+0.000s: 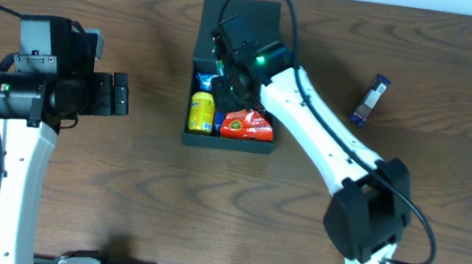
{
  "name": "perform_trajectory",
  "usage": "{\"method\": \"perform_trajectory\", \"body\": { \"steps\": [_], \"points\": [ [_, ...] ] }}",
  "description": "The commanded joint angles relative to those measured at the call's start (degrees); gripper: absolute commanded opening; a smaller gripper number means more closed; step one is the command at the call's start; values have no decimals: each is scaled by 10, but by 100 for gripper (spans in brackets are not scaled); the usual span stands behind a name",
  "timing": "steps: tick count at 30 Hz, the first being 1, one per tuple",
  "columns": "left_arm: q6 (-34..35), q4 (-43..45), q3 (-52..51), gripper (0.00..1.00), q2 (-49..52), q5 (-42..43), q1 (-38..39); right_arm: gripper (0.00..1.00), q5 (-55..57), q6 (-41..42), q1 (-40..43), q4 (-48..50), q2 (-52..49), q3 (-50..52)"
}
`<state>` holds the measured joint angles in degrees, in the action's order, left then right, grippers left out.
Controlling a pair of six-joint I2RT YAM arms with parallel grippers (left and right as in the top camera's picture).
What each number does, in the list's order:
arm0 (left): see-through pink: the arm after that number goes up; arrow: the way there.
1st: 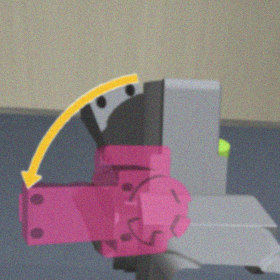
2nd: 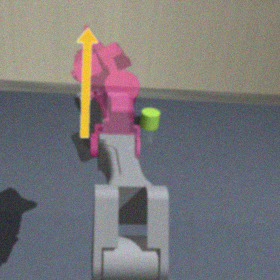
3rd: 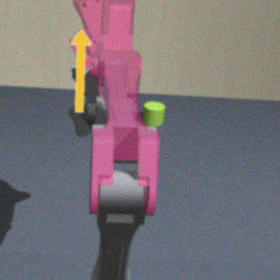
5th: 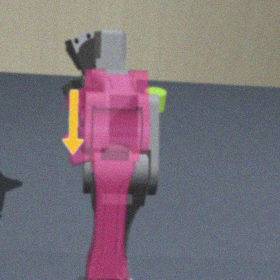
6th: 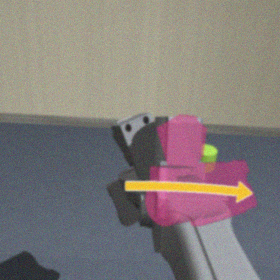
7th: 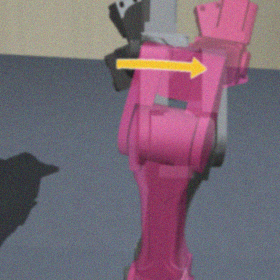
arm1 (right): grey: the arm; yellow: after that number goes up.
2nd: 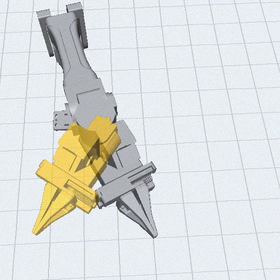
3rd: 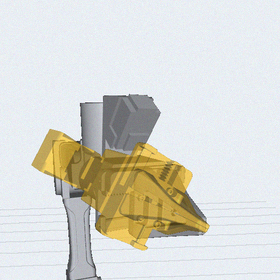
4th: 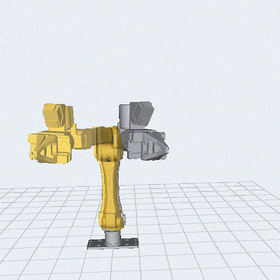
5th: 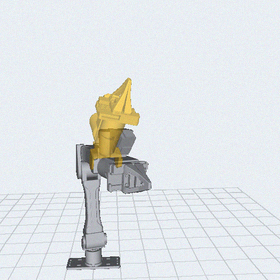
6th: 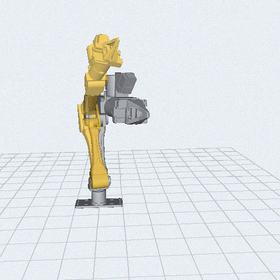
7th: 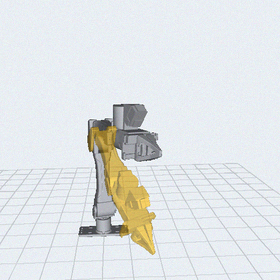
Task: Pack container
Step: 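Carry the KitKat bar into the box and release it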
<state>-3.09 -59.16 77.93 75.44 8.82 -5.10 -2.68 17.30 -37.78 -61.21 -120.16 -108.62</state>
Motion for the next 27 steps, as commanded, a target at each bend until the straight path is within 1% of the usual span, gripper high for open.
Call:
{"method": "perform_trajectory", "body": {
  "steps": [1, 6, 8, 22, 27],
  "points": [
    [-8, -2, 5, 95, 2, 2, -1, 1, -19, 7, -9, 1, -19, 4],
    [-8, -2, 5, 95, 2, 2, -1, 1, 2, 65, -13, 4, -28, 12],
    [-8, -2, 5, 95, 2, 2, -1, 1, 10, 76, -13, 10, -28, 17],
    [-8, 3, 5, 95, 2, 3, -1, 1, 11, 90, -14, 45, -31, 27],
    [-24, 7, 5, 95, 2, 35, -1, 1, 7, 90, -14, 41, -47, 27]
  ]
}}
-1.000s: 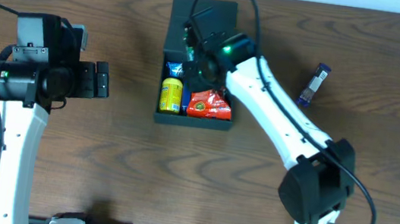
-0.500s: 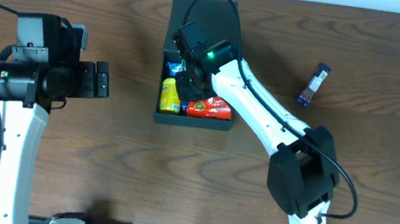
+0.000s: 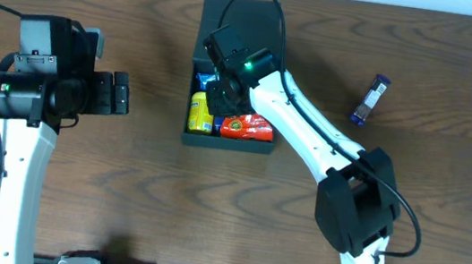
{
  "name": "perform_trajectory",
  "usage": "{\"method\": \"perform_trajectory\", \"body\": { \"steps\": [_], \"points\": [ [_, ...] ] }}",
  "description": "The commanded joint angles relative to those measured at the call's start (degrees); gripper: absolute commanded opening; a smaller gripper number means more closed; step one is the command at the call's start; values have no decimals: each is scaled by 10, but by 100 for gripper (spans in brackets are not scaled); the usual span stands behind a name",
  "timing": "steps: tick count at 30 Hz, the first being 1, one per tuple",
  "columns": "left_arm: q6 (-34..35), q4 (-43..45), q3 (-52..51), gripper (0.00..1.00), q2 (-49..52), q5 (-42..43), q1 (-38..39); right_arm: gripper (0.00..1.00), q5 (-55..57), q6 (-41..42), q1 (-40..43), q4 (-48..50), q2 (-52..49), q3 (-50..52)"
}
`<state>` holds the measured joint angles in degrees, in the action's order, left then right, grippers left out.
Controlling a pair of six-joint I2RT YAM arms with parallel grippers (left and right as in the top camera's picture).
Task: Pack container
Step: 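Carry the KitKat bar into the box and release it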
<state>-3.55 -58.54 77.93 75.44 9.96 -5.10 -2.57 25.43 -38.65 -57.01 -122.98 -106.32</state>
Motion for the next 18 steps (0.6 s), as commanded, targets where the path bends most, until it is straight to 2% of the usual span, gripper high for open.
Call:
{"method": "perform_trajectory", "body": {
  "steps": [1, 18],
  "points": [
    [-21, 0, 5, 95, 2, 25, -1, 1, 6, 9, -5, -2, -22, 4],
    [-21, 1, 5, 95, 2, 25, -1, 1, -16, 20, -10, -36, -26, 4]
  ]
}}
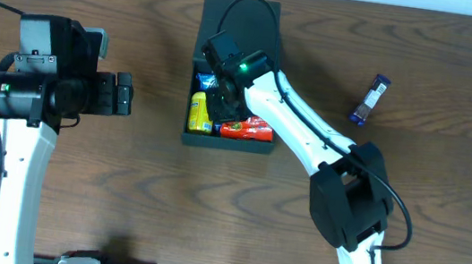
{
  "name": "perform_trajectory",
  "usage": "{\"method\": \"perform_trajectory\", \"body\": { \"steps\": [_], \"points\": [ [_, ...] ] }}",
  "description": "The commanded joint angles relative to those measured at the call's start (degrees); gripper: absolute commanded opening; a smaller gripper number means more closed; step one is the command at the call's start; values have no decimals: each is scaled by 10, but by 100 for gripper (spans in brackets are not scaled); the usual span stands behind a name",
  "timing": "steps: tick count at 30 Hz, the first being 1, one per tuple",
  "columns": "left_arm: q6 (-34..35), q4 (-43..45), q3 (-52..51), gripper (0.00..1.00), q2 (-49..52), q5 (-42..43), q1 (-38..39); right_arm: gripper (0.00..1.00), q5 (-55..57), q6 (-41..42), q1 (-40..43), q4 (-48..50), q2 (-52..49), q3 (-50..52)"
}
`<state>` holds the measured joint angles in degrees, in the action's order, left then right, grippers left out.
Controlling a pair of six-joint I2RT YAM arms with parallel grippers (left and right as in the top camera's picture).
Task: Pack container
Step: 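Carry the KitKat bar into the box and release it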
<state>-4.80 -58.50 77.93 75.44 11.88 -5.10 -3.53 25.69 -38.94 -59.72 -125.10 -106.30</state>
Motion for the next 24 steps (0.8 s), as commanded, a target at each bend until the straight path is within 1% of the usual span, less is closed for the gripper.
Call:
{"method": "perform_trajectory", "body": {
  "steps": [1, 4, 8, 13, 14, 15, 16, 17, 18, 21, 24],
  "points": [
    [-9, 0, 5, 95, 2, 6, -1, 2, -6, 20, -7, -14, -4, 4],
    [-9, 0, 5, 95, 2, 6, -1, 1, -6, 26, -8, -19, -4, 4],
    [-9, 0, 5, 95, 2, 6, -1, 1, -6, 56, -8, -20, -4, 4],
    [-9, 0, 5, 95, 2, 6, -1, 1, -6, 56, -8, -20, -4, 4],
    [-9, 0, 5, 95, 2, 6, -1, 3, -7, 56, -8, -20, -4, 4],
    [-9, 0, 5, 95, 2, 6, -1, 11, -9, 56, -8, -20, -4, 4],
    [-9, 0, 5, 95, 2, 6, -1, 22, -13, 56, -8, -20, -4, 4],
    [-9, 0, 5, 96, 2, 6, -1, 40, -15, 56, -8, -20, -4, 4],
    [-9, 0, 5, 95, 2, 6, -1, 46, -16, 56, -8, -20, -4, 4],
    [-9, 0, 5, 95, 2, 6, -1, 60, -16, 56, -8, -17, -4, 3],
    [-9, 0, 5, 95, 2, 5, -1, 61, -17, 55, -8, -18, -2, 2]
  ]
}}
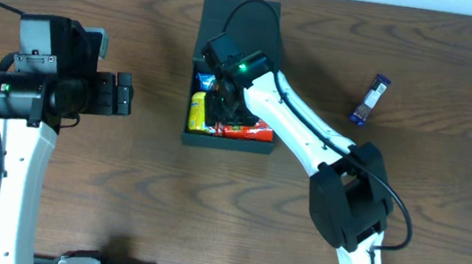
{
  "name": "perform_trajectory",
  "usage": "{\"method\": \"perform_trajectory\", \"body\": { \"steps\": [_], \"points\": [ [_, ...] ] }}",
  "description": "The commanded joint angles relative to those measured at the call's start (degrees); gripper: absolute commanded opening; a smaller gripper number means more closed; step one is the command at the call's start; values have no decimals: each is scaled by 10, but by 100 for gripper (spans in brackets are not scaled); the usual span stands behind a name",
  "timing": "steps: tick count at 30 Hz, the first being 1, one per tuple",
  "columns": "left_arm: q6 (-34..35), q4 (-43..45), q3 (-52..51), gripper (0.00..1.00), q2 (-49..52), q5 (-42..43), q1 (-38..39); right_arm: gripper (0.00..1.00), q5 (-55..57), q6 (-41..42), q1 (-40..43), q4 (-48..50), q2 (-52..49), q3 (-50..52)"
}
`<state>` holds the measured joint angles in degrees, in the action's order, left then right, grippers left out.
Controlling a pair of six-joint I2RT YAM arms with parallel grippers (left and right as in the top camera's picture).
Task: Pack container
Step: 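Carry the KitKat bar into the box and release it, then move the right gripper to the dark blue bar and grasp it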
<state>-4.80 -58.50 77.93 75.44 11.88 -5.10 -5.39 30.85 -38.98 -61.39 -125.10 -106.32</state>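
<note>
The black container stands at the table's back middle, its lid folded open behind it. Inside lie a yellow item, a blue packet and a red packet along the front wall. My right gripper reaches down into the container between the yellow item and the red packet; its fingers are hidden under the wrist. A blue bar lies on the table to the right. My left gripper hovers left of the container, open and empty.
The right arm's white link crosses the container's right front corner, with its base close to the front. The left arm's body stands over the left side of the table.
My right gripper has shifted very slightly inside the container, by the red packet's left end. The left arm, the blue bar and the container's contents stand as before.
At first my right gripper was over the container's middle, the red packet showing broad beside it. Then the wrist stood further left and deeper in, and the red packet looked narrower against the front wall. It stays so now. The left arm never moved.
</note>
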Motion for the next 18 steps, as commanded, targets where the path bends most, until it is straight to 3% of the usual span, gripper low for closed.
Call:
{"method": "perform_trajectory", "body": {
  "steps": [1, 10, 13, 18],
  "points": [
    [-9, 0, 5, 95, 2, 6, -1, 61, 2, 4, -7, -1, -1, 1],
    [-9, 0, 5, 95, 2, 5, -1, 59, 9, -24, 0, -1, 45, -47],
    [-9, 0, 5, 95, 2, 5, -1, 66, 51, -31, 11, -2, 66, -66],
    [-9, -1, 5, 95, 2, 5, -1, 70, 103, -48, 83, -3, 92, -79]
  ]
}}
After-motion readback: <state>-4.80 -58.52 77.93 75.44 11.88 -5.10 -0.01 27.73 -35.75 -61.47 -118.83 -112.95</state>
